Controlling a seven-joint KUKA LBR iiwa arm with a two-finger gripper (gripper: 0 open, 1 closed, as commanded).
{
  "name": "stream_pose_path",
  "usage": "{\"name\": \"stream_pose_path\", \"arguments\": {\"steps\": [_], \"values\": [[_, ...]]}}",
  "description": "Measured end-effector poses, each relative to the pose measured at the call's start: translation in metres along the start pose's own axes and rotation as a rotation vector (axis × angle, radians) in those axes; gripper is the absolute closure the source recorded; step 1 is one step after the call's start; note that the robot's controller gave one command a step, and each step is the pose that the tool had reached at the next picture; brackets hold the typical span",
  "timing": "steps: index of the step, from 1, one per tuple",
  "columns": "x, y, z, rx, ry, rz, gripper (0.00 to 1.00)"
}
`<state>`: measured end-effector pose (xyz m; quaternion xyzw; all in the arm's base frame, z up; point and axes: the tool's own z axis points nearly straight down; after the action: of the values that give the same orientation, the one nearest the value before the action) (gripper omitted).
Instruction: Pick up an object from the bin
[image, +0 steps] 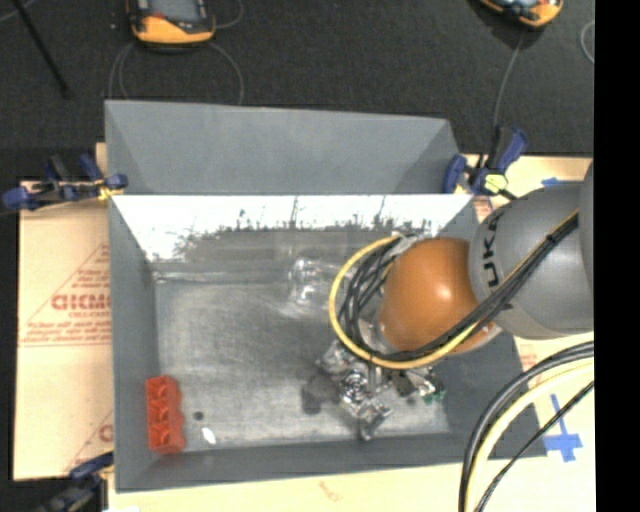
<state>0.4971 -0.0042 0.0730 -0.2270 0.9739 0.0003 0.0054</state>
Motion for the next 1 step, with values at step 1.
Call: {"name": "stream_pose_path", "arguments": {"steps": [1], "values": [[-0.0012,-0.0009,-0.0036,0.002,0.0,0.0,1.0]]}}
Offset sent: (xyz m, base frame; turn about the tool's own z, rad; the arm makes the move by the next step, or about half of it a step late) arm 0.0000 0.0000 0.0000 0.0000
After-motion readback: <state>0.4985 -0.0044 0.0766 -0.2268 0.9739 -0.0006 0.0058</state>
